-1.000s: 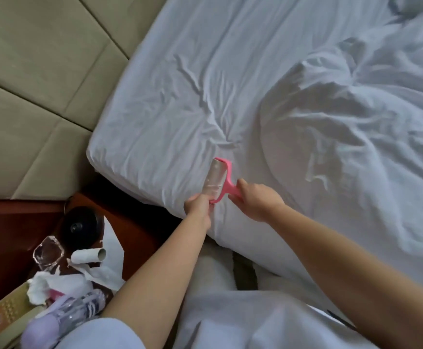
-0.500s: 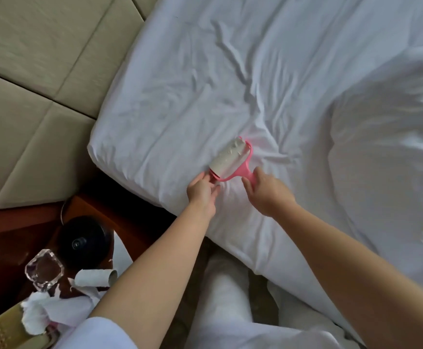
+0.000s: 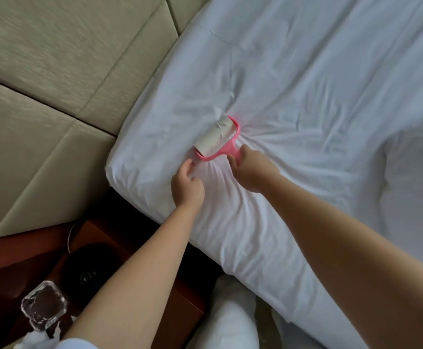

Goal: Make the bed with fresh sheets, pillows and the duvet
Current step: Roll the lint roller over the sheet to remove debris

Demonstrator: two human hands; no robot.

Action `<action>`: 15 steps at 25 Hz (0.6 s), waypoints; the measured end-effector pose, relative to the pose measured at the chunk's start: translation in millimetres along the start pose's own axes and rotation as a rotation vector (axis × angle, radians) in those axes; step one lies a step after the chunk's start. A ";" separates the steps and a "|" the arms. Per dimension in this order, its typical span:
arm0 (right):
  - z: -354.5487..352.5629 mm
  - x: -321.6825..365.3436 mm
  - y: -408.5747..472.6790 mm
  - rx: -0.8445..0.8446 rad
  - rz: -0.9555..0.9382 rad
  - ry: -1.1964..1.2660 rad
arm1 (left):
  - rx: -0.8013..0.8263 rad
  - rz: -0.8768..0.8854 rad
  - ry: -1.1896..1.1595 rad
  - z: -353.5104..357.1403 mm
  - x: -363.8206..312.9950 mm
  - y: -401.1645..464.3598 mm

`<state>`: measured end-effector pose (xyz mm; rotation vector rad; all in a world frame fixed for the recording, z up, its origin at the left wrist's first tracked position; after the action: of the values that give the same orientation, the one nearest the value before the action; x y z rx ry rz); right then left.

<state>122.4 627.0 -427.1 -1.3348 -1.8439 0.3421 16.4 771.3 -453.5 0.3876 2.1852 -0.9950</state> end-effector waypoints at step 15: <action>28.6 -87.2 -107.6 -0.001 0.105 0.027 | -0.104 0.112 0.453 26.1 76.6 -99.1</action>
<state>39.0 513.1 -416.7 -1.4335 -1.7559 0.3772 -77.4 685.2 -465.5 0.7360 2.5687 -0.7830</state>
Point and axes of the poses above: each hand's wrist, its own y-axis towards the middle knuckle, its own z-axis out of the palm, x = y × z, the point moved 7 cm from there along y, towards the middle knuckle, and after that the axes turned 3 degrees about x, right-handed, at the moved point
